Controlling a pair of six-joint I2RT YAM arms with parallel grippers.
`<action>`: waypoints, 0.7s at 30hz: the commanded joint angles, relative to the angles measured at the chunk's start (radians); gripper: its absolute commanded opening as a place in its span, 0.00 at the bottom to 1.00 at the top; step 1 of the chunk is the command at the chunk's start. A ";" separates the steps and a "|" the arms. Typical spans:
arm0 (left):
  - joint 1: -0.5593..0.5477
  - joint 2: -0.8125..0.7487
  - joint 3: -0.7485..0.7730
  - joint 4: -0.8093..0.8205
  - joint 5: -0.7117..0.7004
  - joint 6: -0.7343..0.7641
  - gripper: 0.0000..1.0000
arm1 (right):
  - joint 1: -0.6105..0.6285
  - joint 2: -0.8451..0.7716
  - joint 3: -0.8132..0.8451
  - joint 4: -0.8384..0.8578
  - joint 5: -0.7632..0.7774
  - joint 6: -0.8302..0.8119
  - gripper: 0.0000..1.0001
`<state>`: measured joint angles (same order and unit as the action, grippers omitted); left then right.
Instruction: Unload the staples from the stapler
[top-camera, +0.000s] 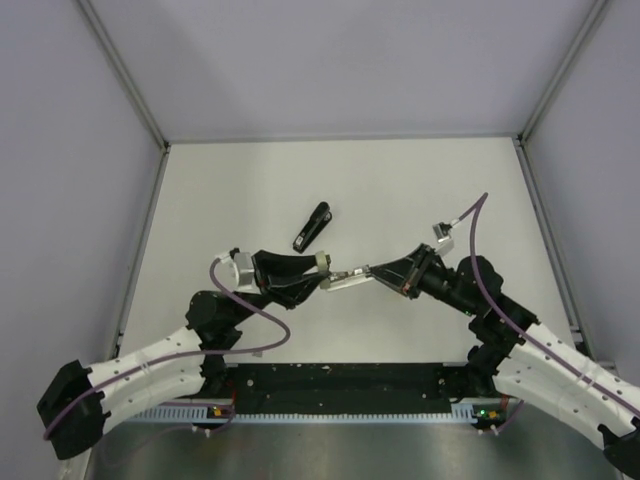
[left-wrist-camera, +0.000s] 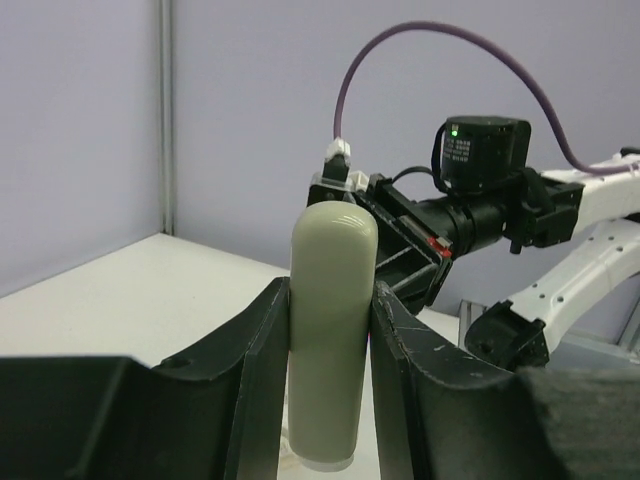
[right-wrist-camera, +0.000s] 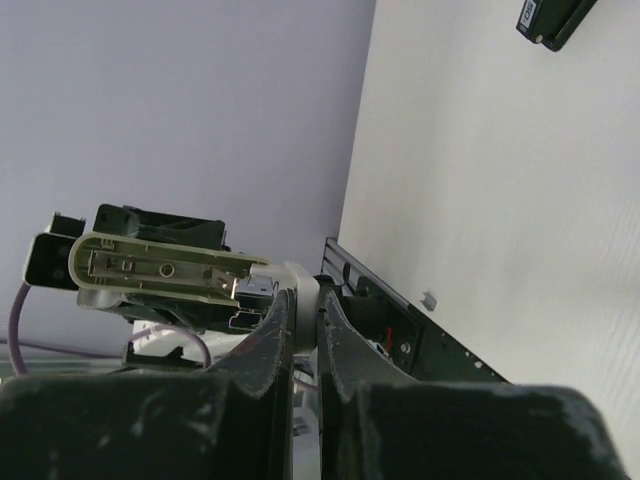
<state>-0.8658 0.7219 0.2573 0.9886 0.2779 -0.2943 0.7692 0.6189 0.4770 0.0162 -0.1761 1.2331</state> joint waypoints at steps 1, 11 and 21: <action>0.002 0.069 0.002 0.339 -0.082 -0.080 0.00 | 0.001 -0.019 -0.011 0.056 -0.005 0.019 0.00; 0.002 0.159 0.046 0.524 -0.106 -0.079 0.00 | 0.001 -0.071 -0.055 0.122 0.001 0.077 0.00; 0.002 0.134 0.085 0.573 -0.117 -0.065 0.00 | 0.002 -0.097 -0.098 0.160 0.013 0.106 0.00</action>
<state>-0.8696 0.8852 0.2924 1.2354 0.2459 -0.3462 0.7692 0.5404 0.3943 0.1272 -0.1402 1.3586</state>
